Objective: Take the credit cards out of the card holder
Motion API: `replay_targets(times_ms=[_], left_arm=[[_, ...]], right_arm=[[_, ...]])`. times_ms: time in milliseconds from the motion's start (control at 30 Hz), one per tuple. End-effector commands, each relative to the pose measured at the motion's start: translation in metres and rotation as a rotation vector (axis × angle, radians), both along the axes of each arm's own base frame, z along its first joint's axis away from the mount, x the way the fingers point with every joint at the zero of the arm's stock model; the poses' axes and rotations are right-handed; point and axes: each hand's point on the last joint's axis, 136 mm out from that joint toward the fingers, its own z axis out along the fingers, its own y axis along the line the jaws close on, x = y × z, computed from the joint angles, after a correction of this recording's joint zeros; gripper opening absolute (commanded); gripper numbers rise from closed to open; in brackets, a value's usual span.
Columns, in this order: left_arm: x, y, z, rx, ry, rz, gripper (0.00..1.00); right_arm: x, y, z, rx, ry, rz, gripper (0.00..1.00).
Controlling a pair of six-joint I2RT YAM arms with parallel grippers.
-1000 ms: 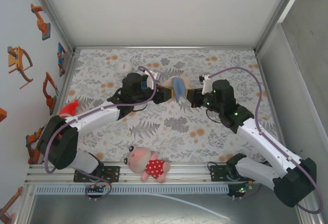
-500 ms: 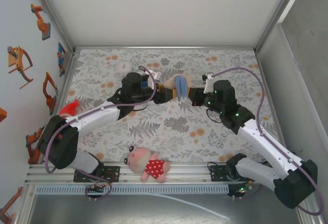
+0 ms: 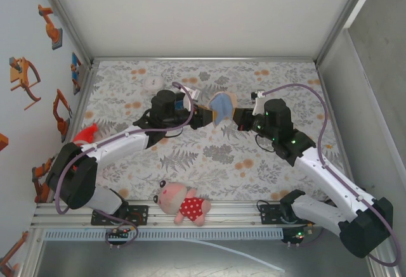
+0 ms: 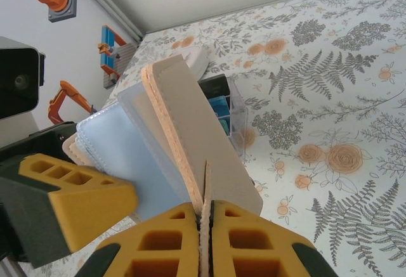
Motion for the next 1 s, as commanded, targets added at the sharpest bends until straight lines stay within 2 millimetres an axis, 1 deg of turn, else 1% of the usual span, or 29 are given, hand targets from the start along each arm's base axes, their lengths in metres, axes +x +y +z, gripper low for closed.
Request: replay_targets(times_ms=[0,133,233,267,300,400,467,500,600,667,800,967], left_arm=[[-0.006,0.002,0.010,-0.007,-0.036,-0.017,0.26],[-0.007,0.004,0.014,-0.004,-0.049,-0.011,0.15],[-0.008,0.004,0.020,-0.014,-0.056,-0.014,0.08],[-0.009,0.004,0.022,-0.020,-0.057,-0.015,0.06],[-0.009,0.004,0.025,-0.026,-0.058,-0.017,0.04],[-0.010,0.005,0.033,-0.034,-0.057,-0.017,0.03],[-0.012,0.005,0.037,-0.032,-0.053,-0.024,0.02],[-0.013,0.005,0.039,-0.034,-0.053,-0.026,0.02],[-0.016,0.006,0.042,-0.029,-0.044,-0.039,0.02],[-0.017,0.006,0.044,-0.026,-0.040,-0.043,0.02],[-0.018,0.006,0.044,-0.022,-0.029,-0.042,0.03],[-0.018,0.005,0.047,-0.026,-0.022,-0.049,0.03]], right_arm=[[-0.002,0.006,0.035,0.067,-0.078,0.030,0.00],[-0.006,0.011,0.032,0.061,-0.092,0.073,0.00],[-0.011,0.019,0.031,0.059,-0.116,0.137,0.00],[-0.013,0.021,0.031,0.054,-0.127,0.159,0.02],[-0.015,0.022,0.028,0.040,-0.136,0.176,0.10],[-0.016,0.021,0.021,-0.016,-0.164,0.199,0.40],[-0.016,0.019,0.015,-0.062,-0.175,0.205,0.55],[-0.016,0.018,0.013,-0.082,-0.180,0.215,0.60],[-0.018,0.019,0.008,-0.123,-0.200,0.242,0.72],[-0.017,0.018,0.006,-0.141,-0.208,0.247,0.76],[-0.017,0.021,-0.002,-0.163,-0.204,0.270,0.83],[-0.015,0.024,-0.015,-0.192,-0.179,0.291,0.86]])
